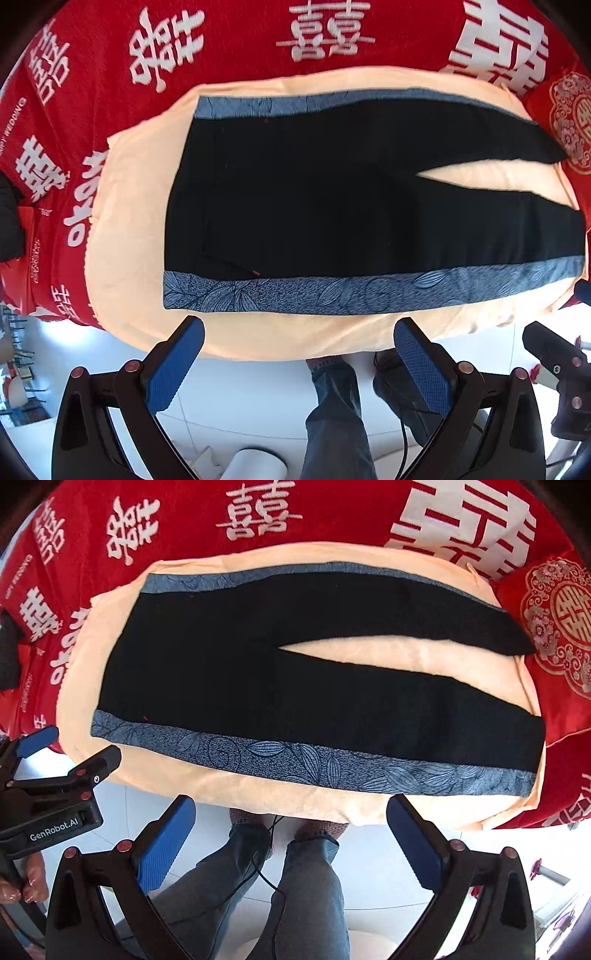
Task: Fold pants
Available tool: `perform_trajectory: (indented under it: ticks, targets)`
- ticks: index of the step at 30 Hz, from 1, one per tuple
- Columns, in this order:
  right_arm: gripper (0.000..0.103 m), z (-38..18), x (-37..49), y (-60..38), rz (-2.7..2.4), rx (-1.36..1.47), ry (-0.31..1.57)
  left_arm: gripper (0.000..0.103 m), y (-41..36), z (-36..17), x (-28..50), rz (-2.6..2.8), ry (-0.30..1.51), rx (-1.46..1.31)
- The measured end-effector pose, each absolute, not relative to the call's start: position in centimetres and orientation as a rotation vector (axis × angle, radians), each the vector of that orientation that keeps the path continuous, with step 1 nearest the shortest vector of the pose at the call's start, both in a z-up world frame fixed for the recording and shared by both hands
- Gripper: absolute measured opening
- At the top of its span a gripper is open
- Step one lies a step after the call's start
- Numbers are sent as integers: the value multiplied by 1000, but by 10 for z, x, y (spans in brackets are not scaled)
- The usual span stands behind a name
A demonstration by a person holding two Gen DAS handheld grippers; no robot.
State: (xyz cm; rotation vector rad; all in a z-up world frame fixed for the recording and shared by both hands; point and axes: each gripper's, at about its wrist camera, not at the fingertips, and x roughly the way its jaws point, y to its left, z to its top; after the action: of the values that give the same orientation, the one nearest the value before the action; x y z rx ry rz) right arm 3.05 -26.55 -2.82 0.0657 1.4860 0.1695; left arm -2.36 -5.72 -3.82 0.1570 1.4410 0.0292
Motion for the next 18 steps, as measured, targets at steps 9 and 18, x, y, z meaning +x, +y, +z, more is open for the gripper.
perform_trajectory:
  ticks: [9, 18]
  targets:
    - [103, -81, 32, -238, 259, 244, 1513, 103, -9, -94, -16, -2, 1455, 51]
    - [78, -182, 19, -212, 598, 872, 1524, 103, 63, -160, -29, -56, 1408, -350]
